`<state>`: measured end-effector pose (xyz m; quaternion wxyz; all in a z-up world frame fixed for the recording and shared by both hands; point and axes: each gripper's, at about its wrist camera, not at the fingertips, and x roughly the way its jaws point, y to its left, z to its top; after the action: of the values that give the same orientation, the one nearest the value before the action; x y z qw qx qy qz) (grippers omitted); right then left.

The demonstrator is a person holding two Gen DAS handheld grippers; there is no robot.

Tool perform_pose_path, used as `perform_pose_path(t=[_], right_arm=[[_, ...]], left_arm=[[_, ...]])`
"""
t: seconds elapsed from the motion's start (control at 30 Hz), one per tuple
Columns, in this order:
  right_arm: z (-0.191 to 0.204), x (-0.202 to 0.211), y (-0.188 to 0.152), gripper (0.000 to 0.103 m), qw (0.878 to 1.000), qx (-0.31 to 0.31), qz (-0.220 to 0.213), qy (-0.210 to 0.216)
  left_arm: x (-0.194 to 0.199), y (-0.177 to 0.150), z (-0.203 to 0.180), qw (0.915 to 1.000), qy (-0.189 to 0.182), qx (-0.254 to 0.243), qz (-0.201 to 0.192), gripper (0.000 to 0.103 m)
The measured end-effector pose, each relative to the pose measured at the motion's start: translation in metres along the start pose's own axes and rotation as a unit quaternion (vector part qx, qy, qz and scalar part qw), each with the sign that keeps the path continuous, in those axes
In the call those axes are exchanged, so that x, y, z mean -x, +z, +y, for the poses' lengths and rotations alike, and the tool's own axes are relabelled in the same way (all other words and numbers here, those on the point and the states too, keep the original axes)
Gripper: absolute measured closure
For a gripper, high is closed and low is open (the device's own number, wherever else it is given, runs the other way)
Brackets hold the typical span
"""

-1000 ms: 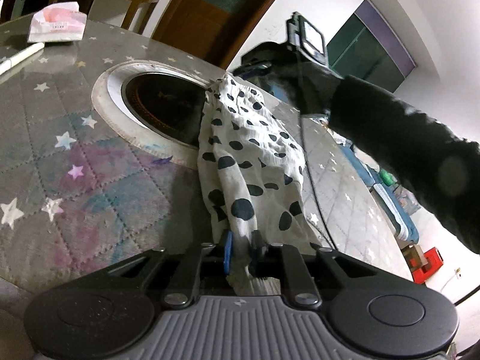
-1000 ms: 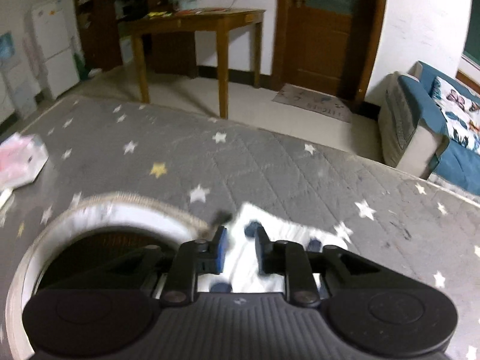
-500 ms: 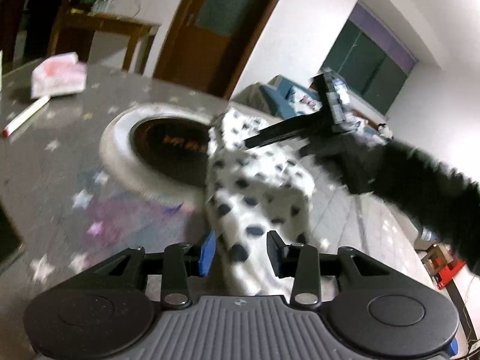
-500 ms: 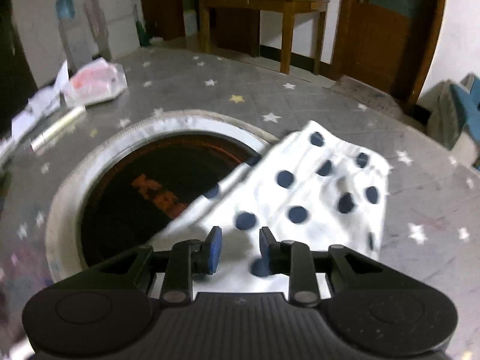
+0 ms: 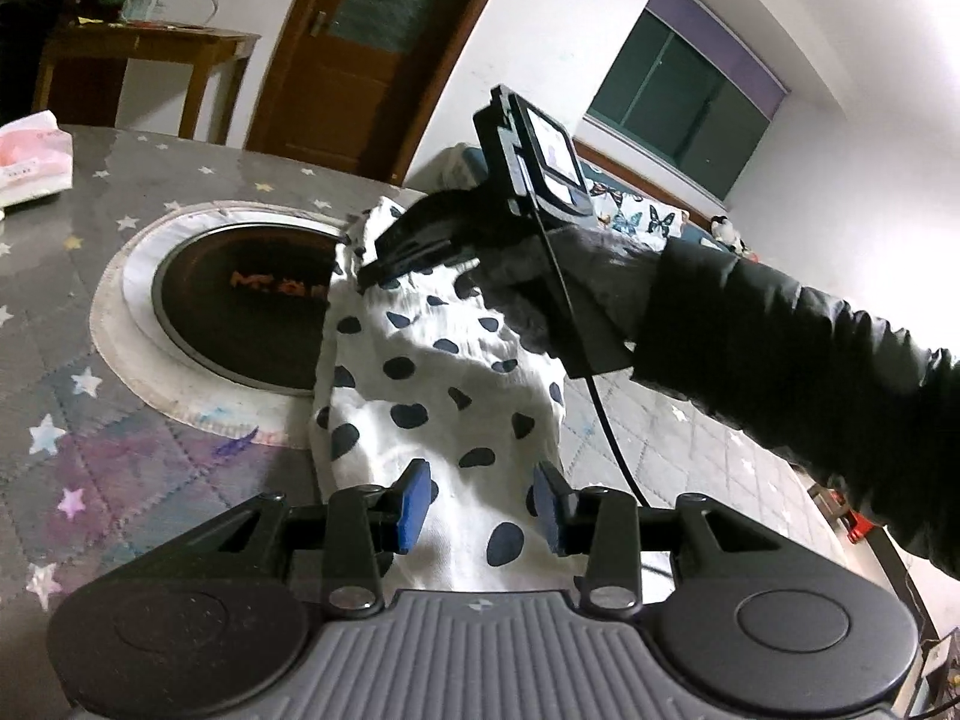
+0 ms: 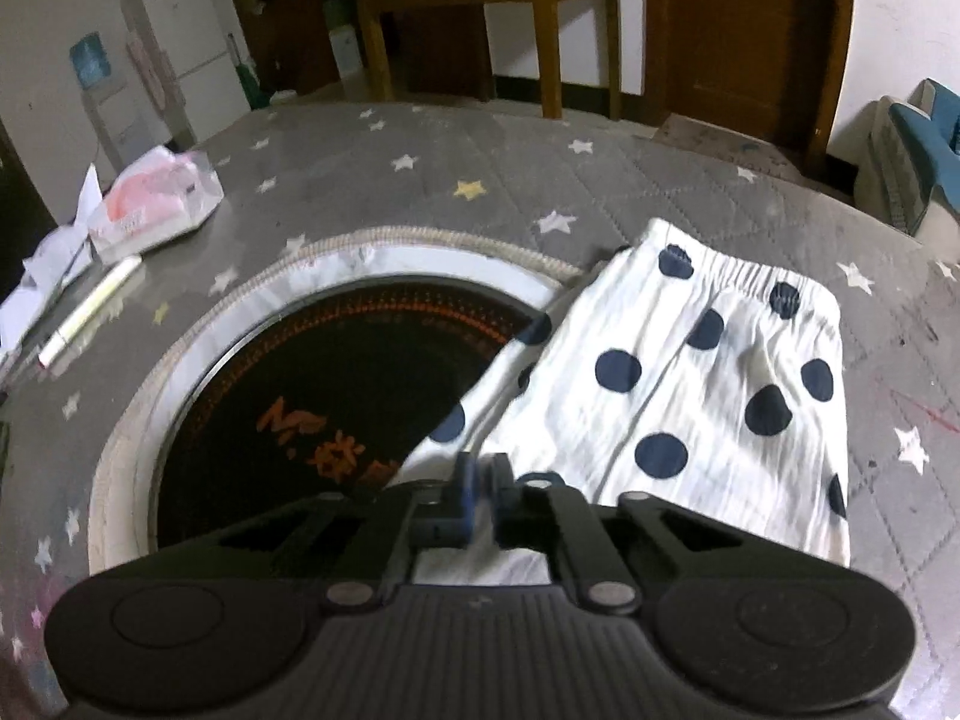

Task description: Fold clothes

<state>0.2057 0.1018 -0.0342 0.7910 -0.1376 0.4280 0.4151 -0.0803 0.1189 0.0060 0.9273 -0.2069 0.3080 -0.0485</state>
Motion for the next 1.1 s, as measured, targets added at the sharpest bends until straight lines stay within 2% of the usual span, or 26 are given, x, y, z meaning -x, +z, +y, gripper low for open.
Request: perform_pose_path(t=[0.2, 0.27, 0.6, 1.0, 1.1], right_arm=[[-0.001, 0.000, 0.010, 0.102, 0.999, -0.031, -0.028, 0.029], [-0.001, -0.008, 0.009, 0.102, 0.998, -0.041, -0.024, 0.037], [0.007, -0.006, 0.009, 0.092, 1.000, -0.005, 0.000, 0.027], [0.011, -0.014, 0.009, 0.093, 1.000, -0.007, 0.016, -0.010], [0.012, -0.015, 0.009, 0.098, 1.000, -0.003, 0.012, -0.019]], left_arm=[[-0.007, -0.006, 0.006, 0.9999, 0.002, 0.008, 0.015, 0.062], [-0.009, -0.008, 0.008, 0.9997, 0.004, 0.011, 0.020, 0.062], [-0.009, -0.005, 0.012, 0.9997, 0.005, 0.017, 0.018, 0.062], [-0.011, -0.008, 0.017, 0.9994, 0.007, 0.026, 0.022, 0.062], [-0.010, -0.010, 0.016, 0.9993, 0.006, 0.028, 0.022, 0.062]])
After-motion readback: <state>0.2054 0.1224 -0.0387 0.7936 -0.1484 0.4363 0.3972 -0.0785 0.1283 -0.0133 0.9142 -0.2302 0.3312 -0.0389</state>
